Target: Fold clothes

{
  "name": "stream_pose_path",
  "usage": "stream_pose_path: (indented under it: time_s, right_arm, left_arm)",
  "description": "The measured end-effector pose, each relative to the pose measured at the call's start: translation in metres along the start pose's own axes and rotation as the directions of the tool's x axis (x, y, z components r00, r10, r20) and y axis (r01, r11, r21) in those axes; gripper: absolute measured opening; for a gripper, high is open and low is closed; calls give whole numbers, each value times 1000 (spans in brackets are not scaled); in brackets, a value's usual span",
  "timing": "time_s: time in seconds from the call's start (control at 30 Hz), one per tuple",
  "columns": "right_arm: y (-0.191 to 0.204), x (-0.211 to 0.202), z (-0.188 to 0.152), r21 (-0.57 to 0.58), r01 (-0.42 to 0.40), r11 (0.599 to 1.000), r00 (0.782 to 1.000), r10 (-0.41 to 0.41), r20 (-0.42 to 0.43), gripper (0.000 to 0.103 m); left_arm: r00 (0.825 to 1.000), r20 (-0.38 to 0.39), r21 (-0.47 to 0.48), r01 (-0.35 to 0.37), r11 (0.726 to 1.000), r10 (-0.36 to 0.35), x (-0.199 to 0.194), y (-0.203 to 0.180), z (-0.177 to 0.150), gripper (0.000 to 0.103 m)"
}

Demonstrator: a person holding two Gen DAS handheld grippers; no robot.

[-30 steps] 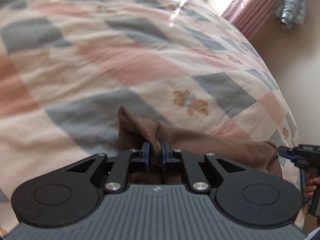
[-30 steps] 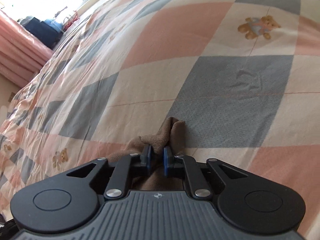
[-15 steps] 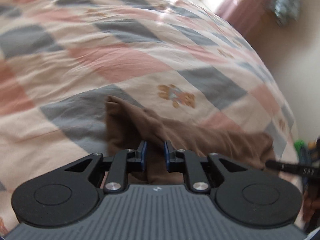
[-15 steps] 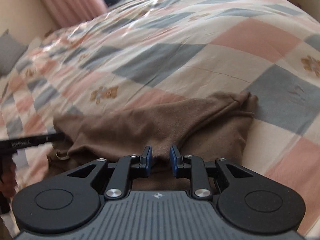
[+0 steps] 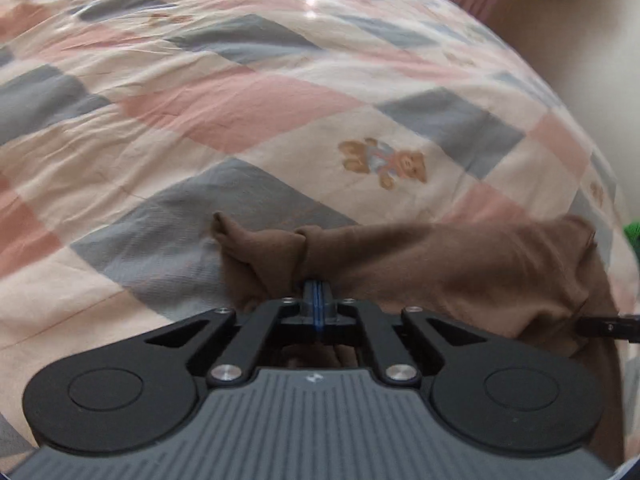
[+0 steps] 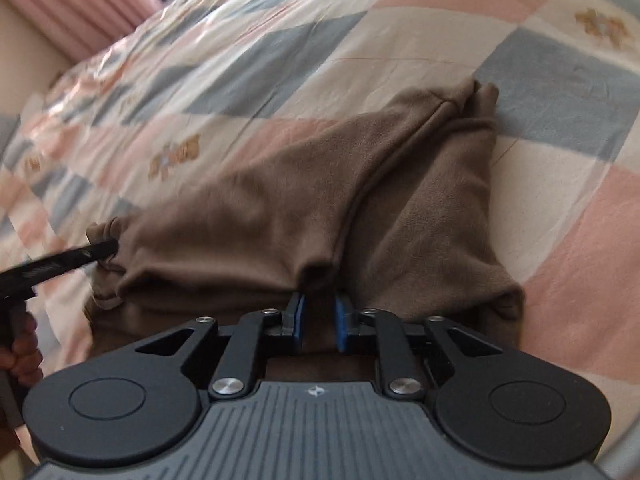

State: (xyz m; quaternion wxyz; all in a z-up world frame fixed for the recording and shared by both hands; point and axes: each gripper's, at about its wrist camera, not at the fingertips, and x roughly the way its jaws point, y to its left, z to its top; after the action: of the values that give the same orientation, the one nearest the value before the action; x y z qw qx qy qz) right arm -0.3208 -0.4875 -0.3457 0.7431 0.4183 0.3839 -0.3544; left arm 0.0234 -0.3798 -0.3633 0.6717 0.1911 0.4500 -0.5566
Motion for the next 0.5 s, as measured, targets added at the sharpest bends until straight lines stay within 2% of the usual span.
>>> stream_pose_path:
  time_s: [0.03,0.1,0.17,0.23,0.27,0.33,0.37,0.4,0.5]
  right_arm:
    - [2,-9,1,-13,7,1000,1000,-7,22,21]
    - [4,-24,5,-36,7,999,995,-3,103,22]
    - [7,-31,9,-58,6,998,986,3,167,22]
    - [11,-30,15,-78,7,997,980,9,201,22]
    - [13,-24,17,-86,10,996,980,7,198,22]
    - [14,-2,15,-100,39,994,994,-28,110,23]
    - [14,3,11,-107,52,993,995,-43,86,25]
    - [15,6,7,-114,64,991,996,-56,67,25]
    - [13,-25,-8,-126,34,991,994,-20,111,24]
  left_arm:
    - [1000,16,5,-2,1000,2,-6,0,3,3]
    - [998,69,27,3,1000,-5,-20,-2,9,6]
    - [992,114,71,41,997,-49,-35,-10,11,6]
    - [990,108,147,72,986,-88,-41,-26,6,6]
    - [993,69,193,78,978,-93,-38,-35,-2,9]
    - [998,-32,296,53,954,-45,-25,-52,-23,11]
    - [999,-39,337,29,941,-17,-26,-57,-36,11]
    - [1000,-13,346,14,938,-10,-35,-60,-44,11]
    - [998,39,278,28,960,-41,-79,-55,-59,11]
